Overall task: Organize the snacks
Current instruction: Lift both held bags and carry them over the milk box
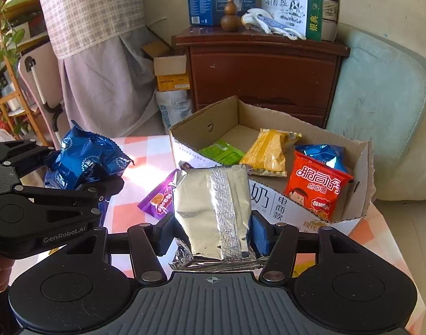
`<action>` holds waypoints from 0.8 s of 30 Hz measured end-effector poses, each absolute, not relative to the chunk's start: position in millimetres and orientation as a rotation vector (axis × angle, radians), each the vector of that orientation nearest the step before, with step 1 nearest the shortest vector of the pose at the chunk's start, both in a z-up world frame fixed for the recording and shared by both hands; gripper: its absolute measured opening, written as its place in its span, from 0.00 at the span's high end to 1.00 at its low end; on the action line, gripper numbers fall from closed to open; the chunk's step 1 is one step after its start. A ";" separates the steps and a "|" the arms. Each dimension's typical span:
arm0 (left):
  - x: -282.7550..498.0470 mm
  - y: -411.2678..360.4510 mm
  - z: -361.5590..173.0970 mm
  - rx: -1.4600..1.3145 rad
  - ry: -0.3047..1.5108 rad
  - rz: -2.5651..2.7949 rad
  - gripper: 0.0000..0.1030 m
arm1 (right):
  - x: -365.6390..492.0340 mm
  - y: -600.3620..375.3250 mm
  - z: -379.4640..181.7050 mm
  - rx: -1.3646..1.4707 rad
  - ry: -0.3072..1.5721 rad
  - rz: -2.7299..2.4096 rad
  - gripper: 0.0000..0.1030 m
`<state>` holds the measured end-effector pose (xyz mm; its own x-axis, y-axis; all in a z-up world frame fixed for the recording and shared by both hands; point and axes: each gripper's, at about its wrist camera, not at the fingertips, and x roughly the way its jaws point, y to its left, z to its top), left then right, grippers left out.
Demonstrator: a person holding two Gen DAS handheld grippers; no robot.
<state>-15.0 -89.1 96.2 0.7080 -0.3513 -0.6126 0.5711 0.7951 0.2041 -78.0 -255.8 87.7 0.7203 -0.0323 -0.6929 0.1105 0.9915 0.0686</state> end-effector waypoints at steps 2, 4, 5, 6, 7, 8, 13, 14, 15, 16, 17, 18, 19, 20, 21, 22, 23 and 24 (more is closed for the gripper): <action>-8.8 -95.5 101.2 0.393 0.574 -0.531 0.47 | -76.9 -264.7 93.4 0.129 0.741 -0.102 0.46; -1.7 -102.0 105.3 0.389 0.562 -0.536 0.47 | -75.9 -271.4 98.0 0.143 0.722 -0.121 0.46; 1.2 -104.7 106.9 0.388 0.556 -0.538 0.47 | -75.1 -274.5 100.1 0.149 0.714 -0.129 0.46; 5.3 -108.0 108.6 0.384 0.549 -0.542 0.47 | -74.2 -277.0 101.5 0.154 0.709 -0.135 0.46; 8.8 -111.4 110.1 0.378 0.546 -0.543 0.47 | -74.1 -280.2 102.9 0.160 0.701 -0.145 0.46; 13.0 -115.0 110.6 0.373 0.545 -0.544 0.47 | -72.9 -282.8 103.9 0.165 0.694 -0.155 0.46; 32.5 -131.7 111.2 0.375 0.530 -0.542 0.47 | -67.2 -294.3 109.4 0.201 0.661 -0.191 0.46; 36.1 -134.3 111.2 0.375 0.526 -0.541 0.47 | -65.8 -295.7 110.3 0.204 0.655 -0.196 0.46; 39.9 -136.5 111.1 0.374 0.522 -0.542 0.47 | -64.3 -296.7 111.3 0.205 0.646 -0.203 0.46; 42.4 -138.7 110.9 0.372 0.517 -0.543 0.47 | -62.5 -298.1 111.7 0.209 0.639 -0.207 0.46; 46.1 -141.1 110.9 0.370 0.514 -0.544 0.47 | -60.7 -299.5 111.7 0.214 0.635 -0.210 0.46; 50.0 -143.3 110.7 0.367 0.514 -0.546 0.47 | -57.3 -301.4 111.3 0.221 0.632 -0.216 0.46; 53.8 -145.4 110.4 0.364 0.516 -0.548 0.47 | -54.7 -302.8 110.7 0.226 0.631 -0.222 0.46; 57.3 -147.6 109.7 0.361 0.519 -0.550 0.47 | -52.0 -303.5 109.6 0.226 0.630 -0.230 0.46; 60.4 -149.5 108.8 0.361 0.522 -0.551 0.47 | -49.4 -304.0 108.5 0.223 0.631 -0.238 0.46; 63.1 -151.9 107.7 0.364 0.523 -0.553 0.47 | -46.7 -304.1 107.4 0.221 0.633 -0.242 0.46; 65.7 -154.3 106.6 0.368 0.521 -0.553 0.47 | -43.7 -304.6 105.8 0.222 0.636 -0.245 0.46; 68.2 -156.6 105.5 0.374 0.520 -0.551 0.47 | -40.7 -305.3 104.4 0.227 0.641 -0.247 0.46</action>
